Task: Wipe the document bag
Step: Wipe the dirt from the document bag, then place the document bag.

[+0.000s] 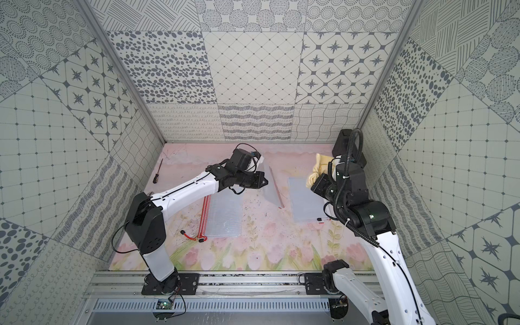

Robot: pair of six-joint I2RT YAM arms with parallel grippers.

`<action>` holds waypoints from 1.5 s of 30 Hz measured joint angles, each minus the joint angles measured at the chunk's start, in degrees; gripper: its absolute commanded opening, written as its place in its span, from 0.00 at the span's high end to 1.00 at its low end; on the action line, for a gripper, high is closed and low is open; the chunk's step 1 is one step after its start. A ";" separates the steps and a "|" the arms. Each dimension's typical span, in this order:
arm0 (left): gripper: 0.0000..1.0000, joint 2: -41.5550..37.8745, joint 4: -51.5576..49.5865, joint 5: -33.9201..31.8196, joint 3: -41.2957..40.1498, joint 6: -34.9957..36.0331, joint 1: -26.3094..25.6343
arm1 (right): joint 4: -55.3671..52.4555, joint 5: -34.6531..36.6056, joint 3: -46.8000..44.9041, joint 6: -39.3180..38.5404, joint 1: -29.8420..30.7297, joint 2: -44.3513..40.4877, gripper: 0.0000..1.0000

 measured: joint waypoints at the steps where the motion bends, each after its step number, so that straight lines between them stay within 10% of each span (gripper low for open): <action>1: 1.00 0.94 -1.33 1.14 3.06 1.33 -0.13 | -0.79 0.52 0.02 -0.02 -0.20 -0.37 1.00; 17: 1.00 28.92 -9.84 20.06 42.56 10.82 -5.33 | -10.08 10.32 -0.02 -1.49 -1.05 -5.92 1.00; 29: 1.00 32.39 3.32 13.03 20.52 -1.68 -6.58 | -10.93 9.94 -3.06 -2.62 -1.05 -5.75 1.00; 33: 0.43 31.17 6.56 9.05 14.34 -4.61 -6.58 | -10.19 8.35 -4.61 -2.64 -1.07 -4.50 1.00; 36: 0.26 27.41 7.21 4.50 9.29 -5.99 -6.58 | -9.11 6.64 -5.73 -2.67 -1.09 -3.08 1.00; 45: 0.19 2.58 6.21 -11.98 -7.89 -4.39 -0.15 | -2.27 -1.38 -11.87 -2.32 -1.07 2.21 1.00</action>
